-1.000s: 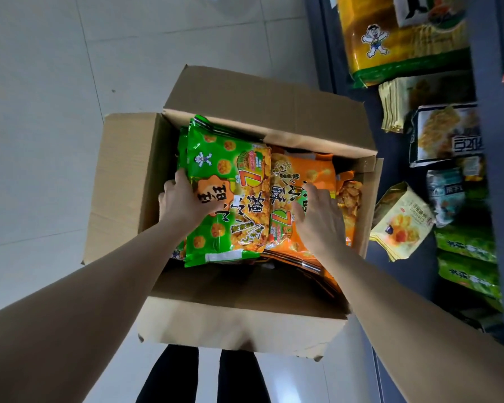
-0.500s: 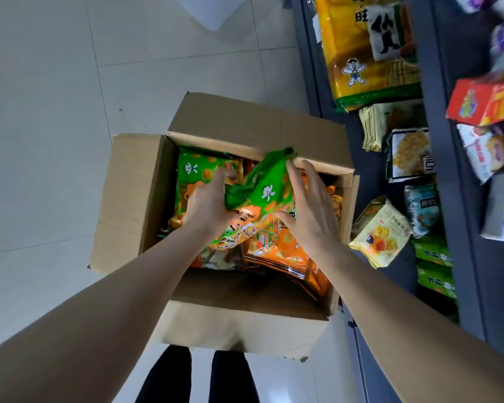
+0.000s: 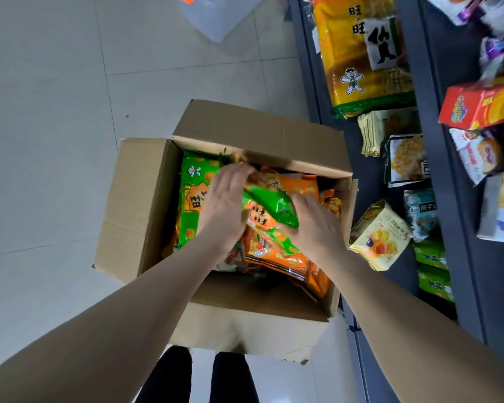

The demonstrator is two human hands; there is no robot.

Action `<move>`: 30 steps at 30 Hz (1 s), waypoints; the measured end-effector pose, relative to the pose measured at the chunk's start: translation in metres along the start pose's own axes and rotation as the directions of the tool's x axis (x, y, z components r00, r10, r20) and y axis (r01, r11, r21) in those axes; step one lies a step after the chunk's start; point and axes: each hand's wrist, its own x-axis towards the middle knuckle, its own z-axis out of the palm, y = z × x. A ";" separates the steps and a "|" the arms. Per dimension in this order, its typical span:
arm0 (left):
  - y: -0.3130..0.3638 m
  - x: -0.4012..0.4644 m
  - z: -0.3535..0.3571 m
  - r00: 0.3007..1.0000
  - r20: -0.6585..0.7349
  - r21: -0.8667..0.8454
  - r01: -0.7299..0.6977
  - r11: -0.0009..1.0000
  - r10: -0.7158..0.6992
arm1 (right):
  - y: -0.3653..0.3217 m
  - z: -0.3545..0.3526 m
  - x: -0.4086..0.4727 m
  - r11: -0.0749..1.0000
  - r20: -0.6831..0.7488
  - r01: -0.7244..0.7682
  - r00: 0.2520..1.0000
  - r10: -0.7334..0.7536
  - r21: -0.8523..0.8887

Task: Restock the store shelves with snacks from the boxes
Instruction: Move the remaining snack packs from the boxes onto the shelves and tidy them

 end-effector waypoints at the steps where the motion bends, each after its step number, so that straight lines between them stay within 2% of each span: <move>1: -0.008 -0.002 0.000 0.999 -0.032 0.012 0.044 0.999 -0.044 | 0.001 0.001 0.000 1.000 -0.011 -0.011 1.000 0.011 0.005; 4: -0.034 -0.006 0.005 0.991 -0.077 0.059 0.118 0.991 -0.113 | 0.002 0.007 0.002 1.000 -0.036 -0.029 0.999 0.029 -0.004; 6: -0.054 -0.005 0.011 0.959 -0.072 -0.005 0.276 0.961 -0.276 | 0.005 0.011 0.007 0.996 -0.054 -0.084 0.995 0.084 0.002; 8: -0.079 -0.004 0.020 0.900 -0.008 -0.011 0.436 0.900 -0.436 | 0.012 0.015 0.011 0.991 -0.090 -0.128 0.987 0.130 0.030; 11: -0.113 0.003 0.035 0.782 0.116 0.010 0.616 0.788 -0.613 | 0.020 0.018 0.013 0.998 -0.167 -0.059 0.984 0.060 0.013; 13: -0.128 0.011 0.047 0.690 0.179 -0.037 0.717 0.696 -0.701 | 0.025 0.022 0.014 1.000 -0.198 -0.003 0.980 0.003 0.004; 15: -0.138 0.016 0.058 0.639 0.219 -0.125 0.768 0.628 -0.737 | 0.033 0.025 0.016 1.000 -0.202 0.015 0.979 -0.010 0.022; 20: -0.146 0.027 0.065 0.606 0.249 -0.349 0.784 0.513 -0.756 | 0.048 0.021 0.023 0.993 -0.124 -0.059 0.990 0.072 0.107; 22: -0.141 0.032 0.061 0.619 0.288 -0.398 0.771 0.496 -0.731 | 0.047 0.017 0.025 0.986 -0.087 -0.099 0.990 0.111 0.137; 25: -0.124 0.035 0.054 0.665 0.285 -0.332 0.744 0.580 -0.690 | 0.040 0.012 0.028 0.969 -0.021 -0.161 0.986 0.168 0.187; 30: -0.080 0.017 0.037 0.741 0.150 -0.145 0.672 0.726 -0.655 | 0.022 0.002 0.023 0.940 0.016 -0.244 0.969 0.247 0.239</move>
